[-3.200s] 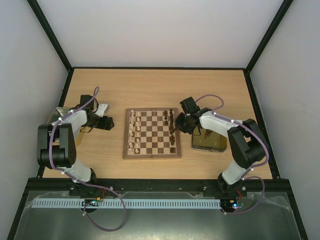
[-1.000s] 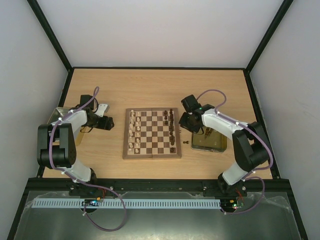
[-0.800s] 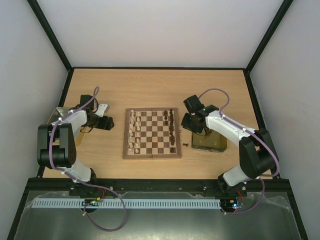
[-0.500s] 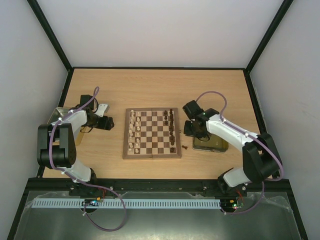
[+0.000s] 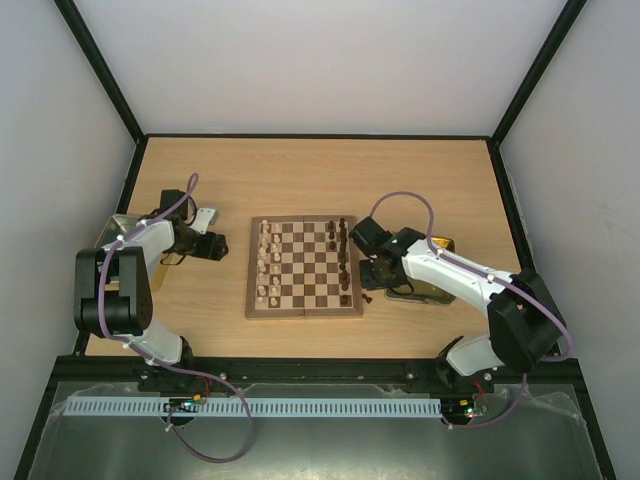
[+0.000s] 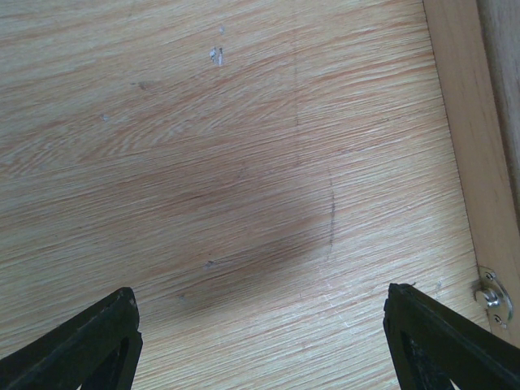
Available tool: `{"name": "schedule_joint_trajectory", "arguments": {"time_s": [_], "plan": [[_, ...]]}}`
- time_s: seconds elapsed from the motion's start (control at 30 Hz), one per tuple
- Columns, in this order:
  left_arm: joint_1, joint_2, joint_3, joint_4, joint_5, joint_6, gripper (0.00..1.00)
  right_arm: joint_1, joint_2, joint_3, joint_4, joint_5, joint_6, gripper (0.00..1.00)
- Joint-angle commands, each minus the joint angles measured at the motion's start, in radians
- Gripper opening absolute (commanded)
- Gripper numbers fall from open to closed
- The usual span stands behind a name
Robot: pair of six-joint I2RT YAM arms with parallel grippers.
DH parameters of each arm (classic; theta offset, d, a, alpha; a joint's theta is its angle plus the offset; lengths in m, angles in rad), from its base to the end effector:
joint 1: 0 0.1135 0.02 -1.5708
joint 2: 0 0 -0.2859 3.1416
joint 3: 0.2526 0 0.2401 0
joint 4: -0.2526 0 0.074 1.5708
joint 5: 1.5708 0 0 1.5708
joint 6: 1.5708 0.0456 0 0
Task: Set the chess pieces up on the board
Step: Pick up the chess piece at the center of the board.
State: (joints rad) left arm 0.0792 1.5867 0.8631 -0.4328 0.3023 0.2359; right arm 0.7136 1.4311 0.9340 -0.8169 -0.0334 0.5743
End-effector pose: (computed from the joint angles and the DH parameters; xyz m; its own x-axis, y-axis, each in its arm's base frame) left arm 0.2860 0.0091 0.1828 -0.8769 0.1542 -0.4552 0.2560 0.9514 -0.1709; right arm 0.1831 0.1605 0.2228 -0.9728 -0.1241 -0.1957 -0.1574 0.9736 0.1651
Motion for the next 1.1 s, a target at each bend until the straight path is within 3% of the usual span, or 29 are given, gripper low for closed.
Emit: {"name": "schedule_joint_trajectory", "arguments": {"time_s": [0.0, 0.43, 1.07], "plan": [[0.002, -0.010, 0.010, -0.017, -0.001, 0.010, 0.82, 0.009, 0.006, -0.038, -0.008, -0.024, -0.001, 0.32], [0.002, -0.007, 0.005, -0.017, 0.001, 0.011, 0.82, 0.009, 0.070, -0.087, 0.107, -0.071, 0.022, 0.31], [0.002, 0.004, 0.004, -0.012, 0.003, 0.012, 0.82, 0.009, 0.124, -0.031, 0.102, -0.046, 0.022, 0.30]]}}
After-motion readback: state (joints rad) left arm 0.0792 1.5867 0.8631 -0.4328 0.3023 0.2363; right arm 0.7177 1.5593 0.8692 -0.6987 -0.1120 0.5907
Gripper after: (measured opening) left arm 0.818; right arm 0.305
